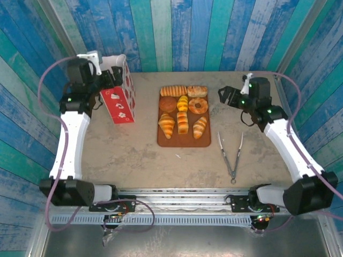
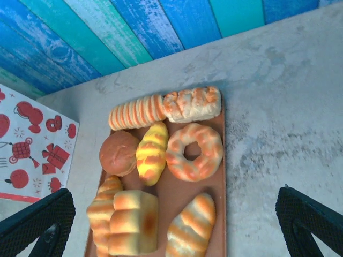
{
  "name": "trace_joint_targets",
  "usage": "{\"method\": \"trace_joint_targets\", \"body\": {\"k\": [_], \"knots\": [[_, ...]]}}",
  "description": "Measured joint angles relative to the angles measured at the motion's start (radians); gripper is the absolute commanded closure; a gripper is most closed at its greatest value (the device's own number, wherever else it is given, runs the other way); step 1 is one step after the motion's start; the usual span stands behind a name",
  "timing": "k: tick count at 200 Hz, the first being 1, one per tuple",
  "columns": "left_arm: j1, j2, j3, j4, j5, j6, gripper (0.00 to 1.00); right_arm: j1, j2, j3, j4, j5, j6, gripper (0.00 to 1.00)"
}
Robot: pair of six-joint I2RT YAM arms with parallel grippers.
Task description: Place the fake bread into the paper bag
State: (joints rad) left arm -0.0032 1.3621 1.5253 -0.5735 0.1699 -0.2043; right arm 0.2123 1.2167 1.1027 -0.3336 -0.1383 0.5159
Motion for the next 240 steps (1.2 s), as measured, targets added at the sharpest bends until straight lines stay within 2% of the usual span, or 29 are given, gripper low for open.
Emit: {"method": "trace_joint_targets", "body": {"k": [37,81,117,161,224,231,240], "knots": [[-0.017,0.153,0.086,-0.069,-0.007,0.017,0.02,-0.008,-0.099,-0.051,0.006,0.018,0.034,0.00],[-0.033,0.256,0.129,-0.111,-0.021,0.031,0.16,-0.015,-0.111,-0.057,0.020,0.035,0.038,0.00],[-0.037,0.275,0.131,-0.124,-0.043,0.044,0.32,-0.016,-0.096,-0.066,0.022,0.037,0.042,0.00],[-0.038,0.297,0.131,-0.126,-0.050,0.051,0.46,-0.016,-0.082,-0.066,0.022,0.037,0.046,0.00],[-0.041,0.320,0.145,-0.134,-0.053,0.061,0.96,-0.016,-0.082,-0.070,0.023,0.037,0.050,0.00],[-0.043,0.320,0.145,-0.135,-0.054,0.063,1.00,-0.016,-0.082,-0.070,0.023,0.037,0.049,0.00],[-0.046,0.320,0.145,-0.137,-0.058,0.064,1.00,-0.016,-0.082,-0.070,0.023,0.037,0.050,0.00]]}}
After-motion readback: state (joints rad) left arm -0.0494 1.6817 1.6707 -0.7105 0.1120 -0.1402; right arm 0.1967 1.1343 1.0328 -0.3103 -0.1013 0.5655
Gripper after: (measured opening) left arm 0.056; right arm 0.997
